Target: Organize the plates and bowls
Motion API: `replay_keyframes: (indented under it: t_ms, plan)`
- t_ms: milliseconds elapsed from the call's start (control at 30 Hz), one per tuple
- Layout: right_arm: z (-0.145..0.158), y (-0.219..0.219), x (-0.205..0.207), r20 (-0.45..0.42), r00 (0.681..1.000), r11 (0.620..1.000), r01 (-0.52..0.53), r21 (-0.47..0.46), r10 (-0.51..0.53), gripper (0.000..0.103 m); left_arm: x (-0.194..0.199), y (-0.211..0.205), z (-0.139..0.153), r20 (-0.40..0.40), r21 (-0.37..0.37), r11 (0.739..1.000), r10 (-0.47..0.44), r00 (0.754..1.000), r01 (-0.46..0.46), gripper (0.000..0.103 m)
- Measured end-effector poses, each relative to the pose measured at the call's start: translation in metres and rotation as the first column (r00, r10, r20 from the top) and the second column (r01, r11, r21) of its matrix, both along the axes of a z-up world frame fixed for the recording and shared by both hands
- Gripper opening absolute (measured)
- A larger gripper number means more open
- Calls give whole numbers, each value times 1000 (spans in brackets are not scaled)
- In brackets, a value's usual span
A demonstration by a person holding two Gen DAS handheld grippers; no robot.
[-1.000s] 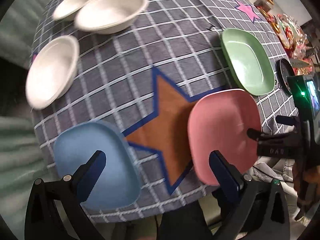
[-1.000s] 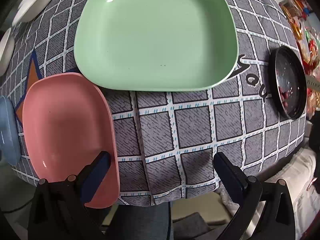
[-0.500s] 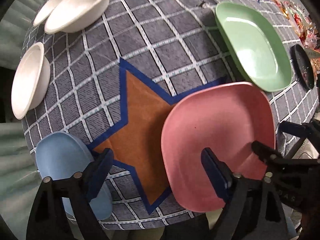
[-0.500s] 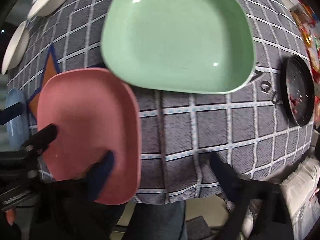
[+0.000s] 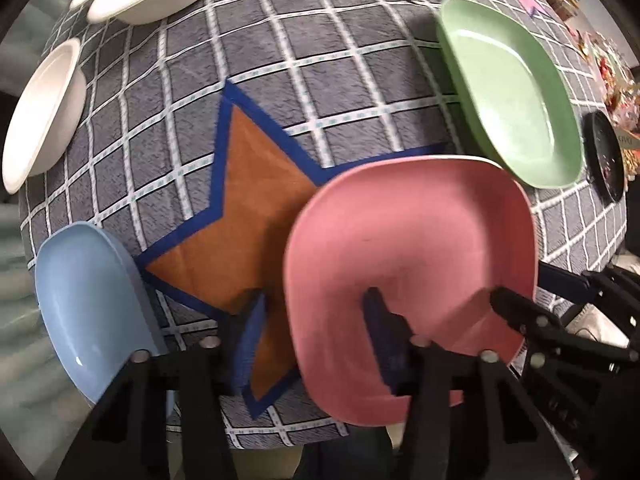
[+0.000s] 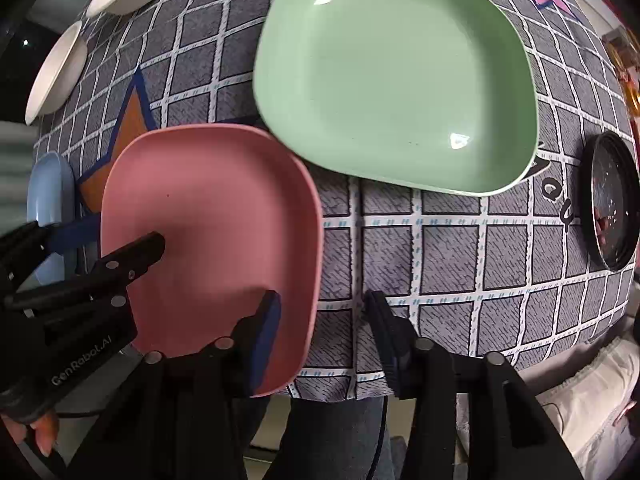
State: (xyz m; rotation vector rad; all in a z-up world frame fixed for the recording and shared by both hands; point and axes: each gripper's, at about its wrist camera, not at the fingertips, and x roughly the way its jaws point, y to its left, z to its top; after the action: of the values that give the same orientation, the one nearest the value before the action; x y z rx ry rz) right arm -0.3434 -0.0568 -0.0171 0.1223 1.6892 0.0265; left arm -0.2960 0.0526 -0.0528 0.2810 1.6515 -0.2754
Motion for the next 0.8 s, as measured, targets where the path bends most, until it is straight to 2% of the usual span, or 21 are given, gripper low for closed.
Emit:
replay_keyframes:
  t_ms: [33, 100, 133, 167, 200, 300, 533, 800]
  plan:
    - [-1, -3, -1, -1, 1000, 1000, 8, 5, -8, 40, -6, -7, 3, -1, -2, 1000, -10, 1000, 10, 39]
    - [-1, -4, -3, -1, 1000, 1000, 17, 21, -17, 33, -12, -15, 2, -10, -6, 1000, -24, 1000, 24, 37]
    - [1, -1, -5, 2, 1000, 999, 13, 30, -13, 21, -15, -17, 1, -11, -5, 1000, -25, 1000, 25, 37]
    - [2, 2, -7, 2, 1000, 999, 11, 53, -11, 14, -17, -18, 1, -4, 5, 1000, -23, 1000, 23, 37]
    - [0, 5, -9, -12, 1000, 997, 15, 82, -14, 13, -18, -17, 0, -5, 2, 1000, -8, 1000, 8, 36]
    - [2, 13, -18, 4, 1000, 996, 12, 91, -13, 14, -21, -12, -2, -2, -5, 999, 34, 999, -34, 32]
    - [1, 5, -37, 4, 996, 975, 84, 204, -87, 14, -29, -12, 2, 10, -1, 999, 49, 999, -48, 32]
    - [-3, 29, -45, -47, 996, 970, 82, 227, -73, 14, -46, -1, 10, -17, 19, 995, 93, 996, -93, 32]
